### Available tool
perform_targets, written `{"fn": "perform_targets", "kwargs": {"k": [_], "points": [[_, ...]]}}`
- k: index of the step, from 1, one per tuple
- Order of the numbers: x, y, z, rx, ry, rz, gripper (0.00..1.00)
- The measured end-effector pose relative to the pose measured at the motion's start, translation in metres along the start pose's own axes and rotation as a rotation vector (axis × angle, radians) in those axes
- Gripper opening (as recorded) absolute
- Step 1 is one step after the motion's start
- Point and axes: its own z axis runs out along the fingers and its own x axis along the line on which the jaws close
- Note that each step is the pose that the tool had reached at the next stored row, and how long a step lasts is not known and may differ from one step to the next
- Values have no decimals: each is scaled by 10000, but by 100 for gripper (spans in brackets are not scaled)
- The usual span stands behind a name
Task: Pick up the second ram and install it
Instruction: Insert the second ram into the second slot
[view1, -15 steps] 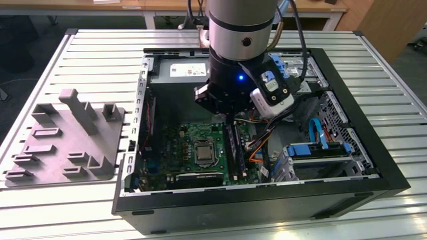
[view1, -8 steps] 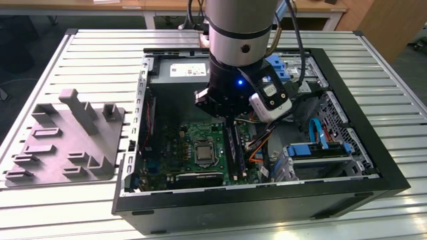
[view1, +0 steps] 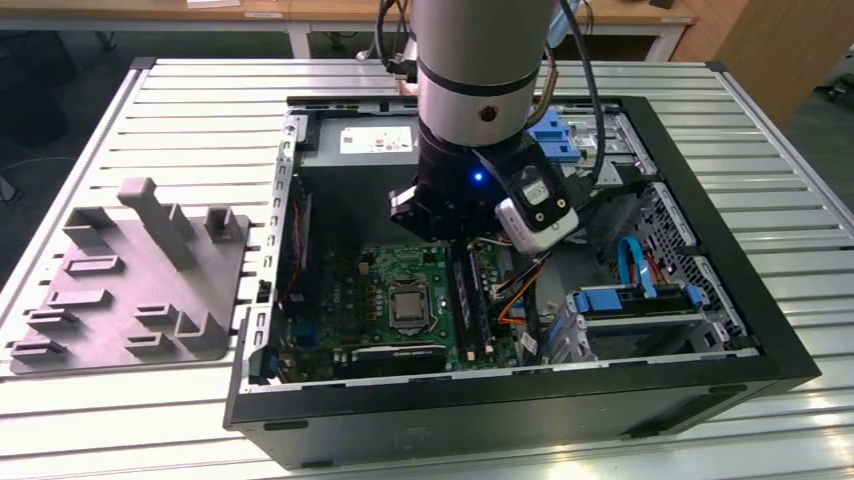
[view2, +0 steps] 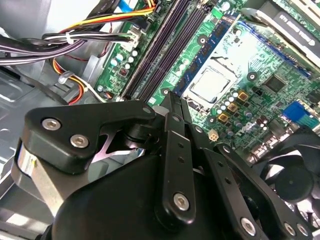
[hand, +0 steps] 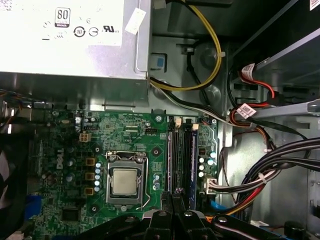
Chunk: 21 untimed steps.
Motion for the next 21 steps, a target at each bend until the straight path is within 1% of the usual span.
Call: {"fn": "perform_targets", "kwargs": {"k": [6,12,16,21], "points": [[-17,-3,46,0,0,0,11],[-74,-6,83,1,1,0,11],[-99,-8,107,0,1,-1,11],[-104,-11,168,-1,1,0,11]]}}
